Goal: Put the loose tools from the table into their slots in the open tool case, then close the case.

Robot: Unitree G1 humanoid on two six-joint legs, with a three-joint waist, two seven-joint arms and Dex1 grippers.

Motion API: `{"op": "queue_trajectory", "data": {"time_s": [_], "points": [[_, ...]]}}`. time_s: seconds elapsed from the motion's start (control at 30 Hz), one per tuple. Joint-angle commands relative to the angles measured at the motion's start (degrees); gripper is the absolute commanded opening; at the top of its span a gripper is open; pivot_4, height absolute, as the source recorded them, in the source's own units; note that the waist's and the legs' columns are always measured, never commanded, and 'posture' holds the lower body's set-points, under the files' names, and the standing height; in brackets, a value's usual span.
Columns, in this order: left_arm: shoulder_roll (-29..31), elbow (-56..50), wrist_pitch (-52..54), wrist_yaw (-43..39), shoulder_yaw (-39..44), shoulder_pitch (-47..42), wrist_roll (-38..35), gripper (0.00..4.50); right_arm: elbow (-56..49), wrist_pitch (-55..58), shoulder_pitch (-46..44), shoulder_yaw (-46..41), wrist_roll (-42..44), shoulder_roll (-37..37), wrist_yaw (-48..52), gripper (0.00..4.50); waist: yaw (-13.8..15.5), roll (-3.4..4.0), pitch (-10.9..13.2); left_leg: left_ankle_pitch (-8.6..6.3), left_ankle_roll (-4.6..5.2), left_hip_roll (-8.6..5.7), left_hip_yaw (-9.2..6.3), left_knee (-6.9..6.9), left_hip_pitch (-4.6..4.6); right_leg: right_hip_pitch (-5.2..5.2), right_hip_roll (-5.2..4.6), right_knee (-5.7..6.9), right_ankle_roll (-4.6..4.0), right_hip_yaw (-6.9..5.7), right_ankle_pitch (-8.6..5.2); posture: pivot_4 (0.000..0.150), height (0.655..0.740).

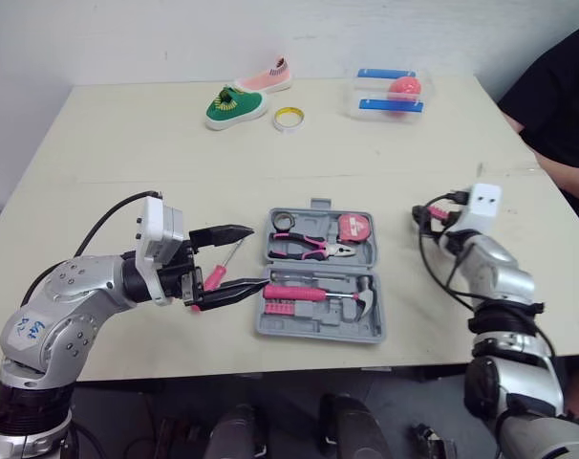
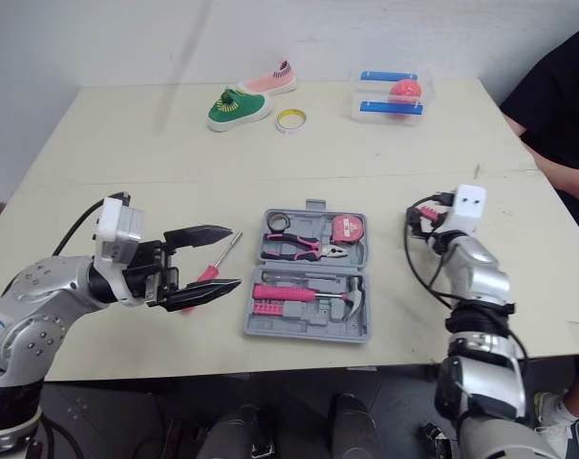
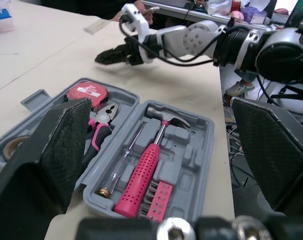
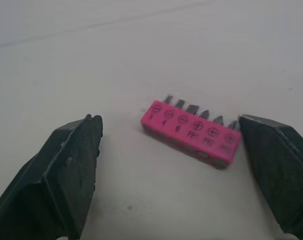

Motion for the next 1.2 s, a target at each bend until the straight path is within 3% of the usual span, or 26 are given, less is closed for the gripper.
{"op": "queue_trajectory", "data": {"time_s": [0.03, 0.9, 1.2], "points": [[-0.45, 0.12, -1.42, -0.42, -0.26, -0.9, 0.75, 4.49, -7.47, 0.41, 0.57, 0.63, -2.45, 0.97, -7.26, 4.5, 0.13, 0.0, 0.0, 0.01, 0.01, -0.01, 0.02, 0.0, -0.07, -0.11, 0.0, 0.03, 0.0, 0.02, 0.0, 0.15, 0.74], [-1.75, -1.97, -0.6, 1.25, -0.14, 0.1, 0.26, 4.49, 0.7, -3.28, -5.78, -2.17, -3.08, 11.18, -30.79, 4.5, -0.15, 0.0, 0.0, 0.16, 0.07, -0.04, 0.03, 0.05, -0.47, -0.51, 0.03, 0.17, -0.01, 0.0, 0.0, 0.15, 0.74], [-1.59, -2.93, 0.36, 1.44, -0.24, -0.18, -0.76, 4.49, 6.3, -7.16, -6.81, -2.97, -2.39, 12.46, -32.61, 4.5, -0.17, -0.02, -0.02, 0.17, 0.06, -0.03, 0.01, 0.07, -0.47, -0.5, 0.04, 0.19, -0.01, 0.0, 0.0, 0.15, 0.74]]}}
